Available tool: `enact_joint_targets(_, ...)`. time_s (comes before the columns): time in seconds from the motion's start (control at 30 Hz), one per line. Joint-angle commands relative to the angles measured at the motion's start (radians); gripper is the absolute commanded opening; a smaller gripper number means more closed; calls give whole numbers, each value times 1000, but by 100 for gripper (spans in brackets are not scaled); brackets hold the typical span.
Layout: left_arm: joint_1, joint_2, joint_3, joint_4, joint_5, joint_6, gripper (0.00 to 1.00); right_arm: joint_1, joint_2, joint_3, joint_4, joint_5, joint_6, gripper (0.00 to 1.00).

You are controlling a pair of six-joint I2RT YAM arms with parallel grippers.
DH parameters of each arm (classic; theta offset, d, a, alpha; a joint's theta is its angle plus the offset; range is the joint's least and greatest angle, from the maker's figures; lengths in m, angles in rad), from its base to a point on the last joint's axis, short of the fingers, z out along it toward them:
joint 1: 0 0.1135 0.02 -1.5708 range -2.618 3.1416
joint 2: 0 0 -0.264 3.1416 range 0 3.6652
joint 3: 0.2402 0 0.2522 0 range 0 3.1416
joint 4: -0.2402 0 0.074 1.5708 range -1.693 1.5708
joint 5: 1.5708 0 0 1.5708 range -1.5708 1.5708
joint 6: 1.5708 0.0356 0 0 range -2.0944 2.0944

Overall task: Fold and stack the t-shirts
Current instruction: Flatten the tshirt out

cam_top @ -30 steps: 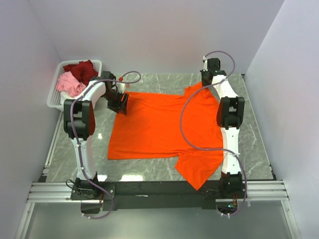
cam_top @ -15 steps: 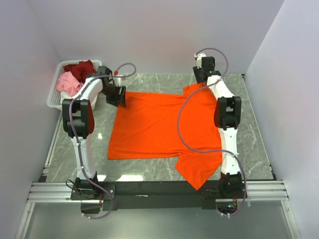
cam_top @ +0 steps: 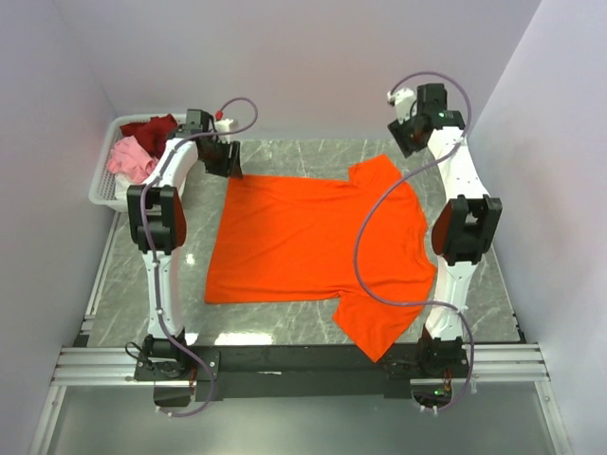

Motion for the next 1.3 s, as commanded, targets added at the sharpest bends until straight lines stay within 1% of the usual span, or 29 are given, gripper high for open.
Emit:
enact_joint_targets(0.0, -12, 24, 6, -12, -12, 18, 60, -9, 102, -19, -291, -59, -68, 51)
enact_joint_targets(0.1, -16, 37, -20, -14, -22, 18, 57, -9, 142, -29, -314, -50, -57, 35)
enact_joint_targets(0.2, -16, 40, -62, 2, -43, 9, 55, -7, 179, -43, -304, -22, -44, 27)
enact_joint_targets(0.33, -15, 72, -66, -17, -94, -10, 52, -7, 234, -39, -285, 42, -37, 22)
enact_joint_targets(0.4, -10, 81, -66, -21, -117, -20, 51, -6, 264, -36, -258, 114, -43, 20)
enact_joint_targets(0.53, -1, 119, -47, -43, -150, -34, 50, -6, 332, 38, -227, 213, -39, 14)
enact_joint_targets(0.67, 13, 159, 9, -72, -184, -46, 49, -3, 380, 83, -172, 302, -42, 13)
enact_joint_targets(0.7, 16, 165, 13, -76, -190, -50, 49, 2, 392, 110, -161, 306, -39, 13)
enact_joint_targets(0.8, 25, 169, 13, -75, -200, -53, 49, 20, 407, 118, -98, 371, -54, 13)
enact_joint_targets(0.9, 30, 155, 4, -81, -189, -45, 49, 37, 401, 118, -81, 366, -73, 13)
enact_joint_targets(0.93, 34, 138, 3, -81, -175, -42, 50, 40, 392, 124, -96, 333, -74, 13)
enact_joint_targets(0.97, 37, 124, 0, -72, -143, -31, 51, 40, 380, 126, -95, 317, -70, 13)
enact_joint_targets(1.03, 42, 84, 1, -51, -80, -19, 57, 39, 317, 104, -84, 271, -56, 17)
enact_joint_targets(1.07, 44, 74, 9, -38, -56, 1, 59, 37, 291, 71, -58, 233, -51, 23)
enact_joint_targets(1.1, 44, 64, 18, -31, -11, 15, 62, 36, 239, 54, -40, 208, -45, 27)
enact_joint_targets(1.17, 44, 35, 35, -9, 18, 24, 65, 30, 193, 35, -2, 131, -18, 34)
enact_joint_targets(1.2, 44, 26, 36, 15, 29, 24, 68, 23, 162, 29, 14, 110, 1, 44)
enact_joint_targets(1.27, 44, 6, 38, 42, 52, 19, 70, 14, 153, 47, 54, 73, 61, 54)
